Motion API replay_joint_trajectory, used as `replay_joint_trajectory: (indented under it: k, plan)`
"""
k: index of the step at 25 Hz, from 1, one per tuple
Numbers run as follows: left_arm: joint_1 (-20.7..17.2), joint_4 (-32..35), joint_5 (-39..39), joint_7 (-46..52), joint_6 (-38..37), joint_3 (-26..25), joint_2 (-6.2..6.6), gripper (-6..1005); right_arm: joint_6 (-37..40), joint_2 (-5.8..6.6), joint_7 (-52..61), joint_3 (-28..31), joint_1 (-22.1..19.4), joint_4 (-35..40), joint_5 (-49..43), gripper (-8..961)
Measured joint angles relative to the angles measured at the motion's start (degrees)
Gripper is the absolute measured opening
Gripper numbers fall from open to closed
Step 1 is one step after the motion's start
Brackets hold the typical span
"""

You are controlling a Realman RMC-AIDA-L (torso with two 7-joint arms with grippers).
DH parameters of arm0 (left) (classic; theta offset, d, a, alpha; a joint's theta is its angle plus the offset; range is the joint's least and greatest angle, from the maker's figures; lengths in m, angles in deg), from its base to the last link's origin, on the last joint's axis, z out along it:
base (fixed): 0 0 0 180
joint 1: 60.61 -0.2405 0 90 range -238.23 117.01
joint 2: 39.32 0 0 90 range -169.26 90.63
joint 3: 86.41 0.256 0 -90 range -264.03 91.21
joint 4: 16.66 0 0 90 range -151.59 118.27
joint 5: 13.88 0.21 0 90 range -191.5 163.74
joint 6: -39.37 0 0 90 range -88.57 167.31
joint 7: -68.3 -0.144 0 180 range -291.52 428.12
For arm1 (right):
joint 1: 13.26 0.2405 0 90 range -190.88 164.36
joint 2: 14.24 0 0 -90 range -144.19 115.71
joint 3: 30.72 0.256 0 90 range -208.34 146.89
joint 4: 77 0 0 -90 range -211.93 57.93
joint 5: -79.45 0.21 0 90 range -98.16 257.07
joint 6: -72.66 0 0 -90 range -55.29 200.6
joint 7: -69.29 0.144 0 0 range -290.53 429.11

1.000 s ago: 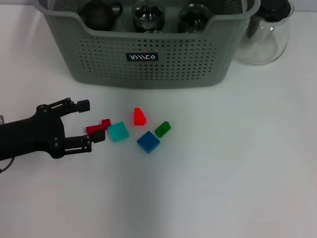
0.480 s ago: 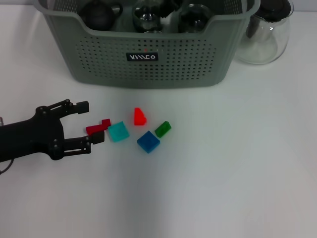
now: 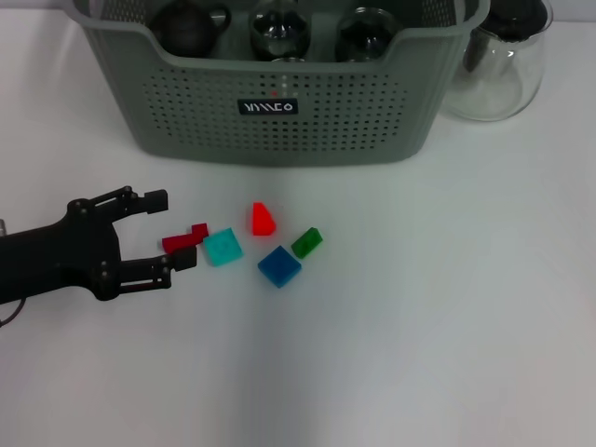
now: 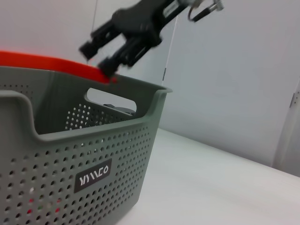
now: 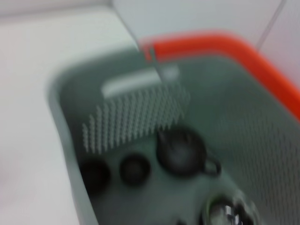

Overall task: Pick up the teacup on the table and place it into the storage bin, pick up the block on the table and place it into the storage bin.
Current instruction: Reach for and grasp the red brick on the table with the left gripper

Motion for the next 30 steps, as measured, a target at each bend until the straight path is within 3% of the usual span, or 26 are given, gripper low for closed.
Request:
replay_joint_trajectory:
  k: [2,7,12,15,19,26,30]
  plan:
    - [0.1,0.0,0.0,0.0,-0.1,0.0,0.03,886,2.4,0.18,-0.2,0.3,-3.5,7.1,4.8,824]
    - [0.1,0.2,0.0,0.2,-0.3,0.0,0.06,885,7.6,0.63,-2.6,3.2,-13.8,25.2,19.5,824]
    - [0.2,0.3,0.0,0.2,-0.3,0.0,0.15,886,16.3,2.59,-8.2,8.7,-22.4,31.6,39.0,825]
    - [0.2,0.3,0.0,0.2,-0.4,-0.2,0.20,886,22.6,3.10,-14.4,12.2,-27.6,30.4,46.4,825]
    - [0.0,0.4,0.0,0.3,-0.4,-0.1,0.70,885,30.1,3.17,-24.2,14.0,-33.5,23.9,46.4,824]
    - [2.3,5.7,7.8,2.5,-0.9,0.6,0.97,886,34.3,3.31,-34.0,15.8,-35.8,4.8,36.8,816]
    - [5.0,14.4,14.7,9.3,-1.0,4.6,0.60,886,34.3,2.75,-33.8,17.8,-36.3,1.9,34.2,813]
